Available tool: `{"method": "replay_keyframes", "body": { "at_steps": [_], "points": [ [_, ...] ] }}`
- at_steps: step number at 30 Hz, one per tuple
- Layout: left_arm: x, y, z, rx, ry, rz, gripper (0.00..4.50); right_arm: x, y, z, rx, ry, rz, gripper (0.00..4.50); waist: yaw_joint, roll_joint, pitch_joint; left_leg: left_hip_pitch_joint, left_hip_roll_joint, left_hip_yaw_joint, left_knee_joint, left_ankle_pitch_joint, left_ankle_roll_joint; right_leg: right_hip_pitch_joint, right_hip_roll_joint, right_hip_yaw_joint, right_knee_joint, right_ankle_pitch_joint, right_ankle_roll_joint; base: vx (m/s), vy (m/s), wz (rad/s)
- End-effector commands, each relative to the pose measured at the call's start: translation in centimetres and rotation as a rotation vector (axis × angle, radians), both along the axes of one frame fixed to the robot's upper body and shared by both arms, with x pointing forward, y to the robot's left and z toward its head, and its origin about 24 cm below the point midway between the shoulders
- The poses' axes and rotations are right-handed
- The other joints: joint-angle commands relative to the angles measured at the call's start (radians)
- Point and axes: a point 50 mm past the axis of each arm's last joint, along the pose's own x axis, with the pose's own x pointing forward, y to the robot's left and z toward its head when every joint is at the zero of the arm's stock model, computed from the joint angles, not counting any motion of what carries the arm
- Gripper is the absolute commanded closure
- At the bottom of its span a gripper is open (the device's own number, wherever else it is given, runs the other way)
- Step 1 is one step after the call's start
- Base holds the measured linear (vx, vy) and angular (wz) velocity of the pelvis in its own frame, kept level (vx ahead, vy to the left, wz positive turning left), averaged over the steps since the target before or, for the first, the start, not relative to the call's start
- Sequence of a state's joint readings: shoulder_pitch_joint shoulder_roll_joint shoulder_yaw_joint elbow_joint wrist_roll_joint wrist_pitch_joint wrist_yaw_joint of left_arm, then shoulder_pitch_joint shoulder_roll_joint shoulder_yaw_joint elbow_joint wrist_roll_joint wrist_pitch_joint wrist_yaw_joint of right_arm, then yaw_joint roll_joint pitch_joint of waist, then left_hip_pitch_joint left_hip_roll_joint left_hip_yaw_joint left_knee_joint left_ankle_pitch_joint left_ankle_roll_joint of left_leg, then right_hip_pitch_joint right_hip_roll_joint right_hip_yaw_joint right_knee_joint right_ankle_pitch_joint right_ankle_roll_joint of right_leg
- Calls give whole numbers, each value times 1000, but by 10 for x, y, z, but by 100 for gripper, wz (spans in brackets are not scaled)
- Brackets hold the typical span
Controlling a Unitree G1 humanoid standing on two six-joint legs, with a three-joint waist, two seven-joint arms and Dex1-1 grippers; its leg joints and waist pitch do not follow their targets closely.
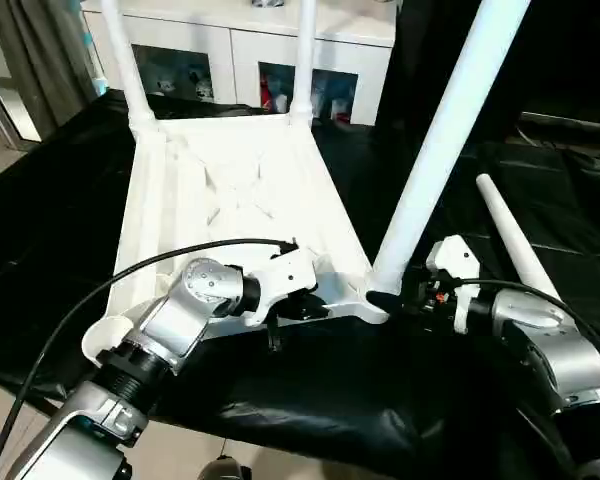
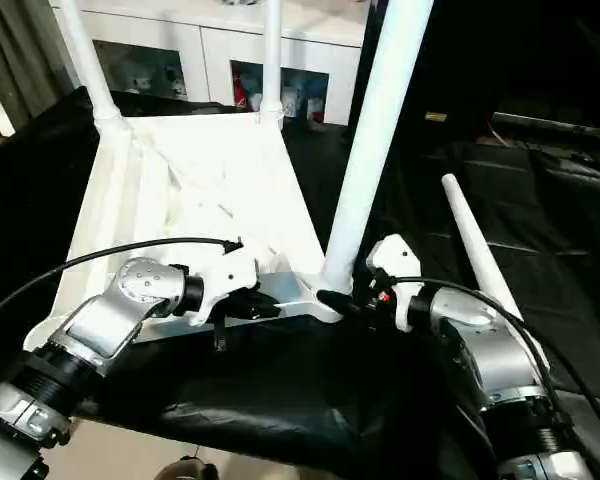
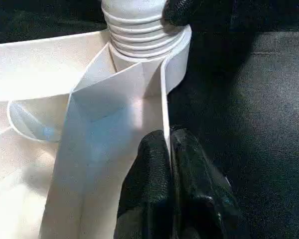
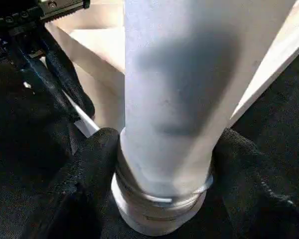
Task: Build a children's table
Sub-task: Insert table leg to table base, then rotate leg to tighten
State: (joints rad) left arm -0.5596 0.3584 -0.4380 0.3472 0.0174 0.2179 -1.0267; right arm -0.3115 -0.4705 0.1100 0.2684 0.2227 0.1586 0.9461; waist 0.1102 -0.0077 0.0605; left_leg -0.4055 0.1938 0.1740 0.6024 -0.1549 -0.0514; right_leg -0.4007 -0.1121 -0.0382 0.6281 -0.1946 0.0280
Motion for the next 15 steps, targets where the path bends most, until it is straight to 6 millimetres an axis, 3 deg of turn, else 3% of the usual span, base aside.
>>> {"method": "replay_keyframes", "body": {
  "at_steps": [1,3,7,8,9,12,14,15],
  "points": [
    [3,-7,14,-17,-55,-53,450,1,0,-2,-5,6,-4,187,-5,-11,-79,28,23,2,-71,-222,29,41,-21,19,-70,-128,-232,0,0,0],
    [8,-7,13,-25,-52,19,450,6,-2,-10,-20,12,-118,187,-7,-11,-77,27,23,3,-72,-226,26,40,-21,20,-72,-138,-231,0,0,0],
    [22,-8,12,-30,-55,182,450,16,-4,-24,-29,39,-355,188,-21,-12,-73,31,18,-1,-80,-297,-20,34,-20,17,-83,-261,-203,0,0,0],
    [25,-9,12,-28,-58,211,450,18,-3,-26,-18,49,-399,188,-24,-17,-74,30,18,0,-80,-305,-24,36,-20,17,-84,-276,-197,0,0,0],
    [29,-12,11,-25,-67,264,450,20,0,-30,9,72,-480,188,-24,-14,-72,32,18,-1,-81,-316,-27,33,-22,17,-88,-297,-191,0,0,0],
    [41,-24,13,-62,-65,432,450,26,19,-38,62,135,-614,188,-34,-11,-74,29,16,-6,-85,-335,-48,32,-21,16,-89,-310,-174,0,0,0],
    [45,-36,13,-69,-72,482,450,31,36,-40,81,156,-654,188,-38,-13,-74,33,15,-6,-84,-353,-50,28,-21,15,-96,-324,-171,0,0,0],
    [44,-42,13,-68,-74,481,450,33,43,-40,89,162,-662,188,-42,-9,-75,29,14,-6,-84,-353,-47,31,-22,15,-96,-318,-168,0,0,0]
  ]
}}
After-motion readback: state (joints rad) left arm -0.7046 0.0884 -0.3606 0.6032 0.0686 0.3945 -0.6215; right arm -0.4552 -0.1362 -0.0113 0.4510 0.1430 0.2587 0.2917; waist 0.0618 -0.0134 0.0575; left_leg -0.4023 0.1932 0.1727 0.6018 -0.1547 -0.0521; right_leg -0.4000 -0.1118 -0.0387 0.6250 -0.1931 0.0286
